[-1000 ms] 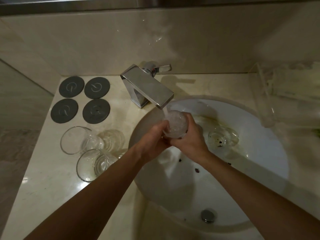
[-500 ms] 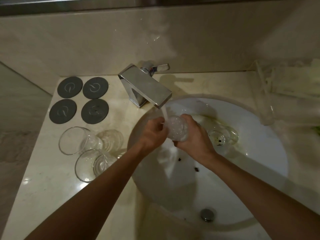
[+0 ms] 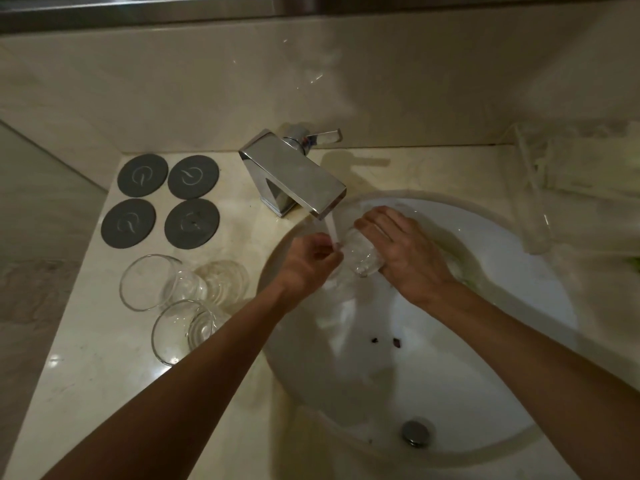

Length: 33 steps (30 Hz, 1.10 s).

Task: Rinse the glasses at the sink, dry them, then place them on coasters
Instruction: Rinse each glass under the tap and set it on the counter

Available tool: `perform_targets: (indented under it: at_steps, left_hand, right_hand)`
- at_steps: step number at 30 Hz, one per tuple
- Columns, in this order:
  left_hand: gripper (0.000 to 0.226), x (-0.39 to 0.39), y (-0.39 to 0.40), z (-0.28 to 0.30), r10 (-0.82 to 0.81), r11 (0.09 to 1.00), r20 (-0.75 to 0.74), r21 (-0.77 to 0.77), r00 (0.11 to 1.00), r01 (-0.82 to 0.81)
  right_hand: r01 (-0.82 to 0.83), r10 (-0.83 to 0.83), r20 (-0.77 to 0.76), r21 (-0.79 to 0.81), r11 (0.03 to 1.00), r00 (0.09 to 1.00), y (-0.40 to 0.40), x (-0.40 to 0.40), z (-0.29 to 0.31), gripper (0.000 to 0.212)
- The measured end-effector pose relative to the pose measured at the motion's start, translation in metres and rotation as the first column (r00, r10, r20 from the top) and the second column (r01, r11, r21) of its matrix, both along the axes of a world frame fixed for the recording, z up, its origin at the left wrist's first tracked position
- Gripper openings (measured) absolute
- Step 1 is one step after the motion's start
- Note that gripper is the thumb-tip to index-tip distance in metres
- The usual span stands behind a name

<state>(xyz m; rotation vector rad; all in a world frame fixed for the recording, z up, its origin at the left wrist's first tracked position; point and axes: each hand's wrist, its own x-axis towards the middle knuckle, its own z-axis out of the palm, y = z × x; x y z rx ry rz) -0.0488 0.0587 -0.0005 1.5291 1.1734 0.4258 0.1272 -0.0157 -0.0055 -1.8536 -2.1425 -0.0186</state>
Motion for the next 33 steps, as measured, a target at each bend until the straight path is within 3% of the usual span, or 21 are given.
perform_targets:
  at_steps: [3, 7, 14, 18, 21, 23, 25, 28, 31, 33]
  left_hand:
    - [0.007, -0.001, 0.0, 0.003, 0.0, 1.0, 0.026, -0.022, 1.0, 0.0]
    - [0.026, -0.001, -0.001, 0.005, 0.026, 0.999, 0.049, -0.045, 0.998, -0.024]
    - [0.013, -0.003, -0.002, 0.004, 0.064, 0.993, 0.037, -0.099, 0.997, -0.06]
    - [0.025, -0.004, -0.002, 0.001, 0.099, 0.994, -0.005, -0.051, 0.995, -0.099]
    - [0.012, -0.005, -0.004, 0.002, 0.138, 0.989, -0.014, 0.047, 0.99, -0.137]
    - [0.01, -0.007, -0.005, 0.007, 0.121, 0.981, -0.024, 0.157, 0.992, -0.116]
    - [0.006, -0.009, -0.006, 0.012, 0.119, 0.972, -0.005, 0.205, 0.993, -0.116]
    - [0.014, -0.009, -0.006, 0.019, 0.143, 0.981, 0.048, 0.123, 0.989, -0.148]
    - [0.023, -0.009, -0.012, 0.021, 0.156, 0.988, 0.098, -0.016, 0.983, -0.155]
    - [0.026, -0.01, -0.019, 0.019, 0.157, 0.986, 0.106, -0.078, 0.982, -0.149]
  right_hand:
    - [-0.028, 0.024, 0.07, 0.057, 0.998, 0.997, 0.002, 0.0, 0.002, 0.078]
    - [-0.045, 0.037, 0.113, 0.071, 0.996, 0.993, 0.001, -0.001, 0.003, 0.076]
    - [0.129, -0.13, -0.075, -0.021, 0.991, 0.989, 0.0, -0.016, -0.005, 0.086]
    - [0.179, -0.187, -0.129, -0.072, 0.981, 0.974, 0.001, -0.025, -0.005, 0.093]
    - [0.204, -0.249, -0.213, -0.213, 0.955, 0.945, 0.005, -0.033, -0.001, 0.096]
    - [0.28, -0.385, -0.314, -0.33, 0.901, 0.868, 0.008, -0.04, 0.003, 0.093]
    - [0.294, -0.482, -0.486, -0.414, 0.862, 0.729, 0.009, -0.046, 0.008, 0.083]
    - [0.254, -0.574, -0.682, -0.519, 0.816, 0.454, 0.009, -0.05, 0.009, 0.067]
    - [0.202, -0.59, -0.758, -0.554, 0.807, 0.277, 0.004, -0.049, 0.009, 0.069]
    - [0.157, -0.57, -0.794, -0.548, 0.822, 0.211, 0.002, -0.051, 0.012, 0.074]
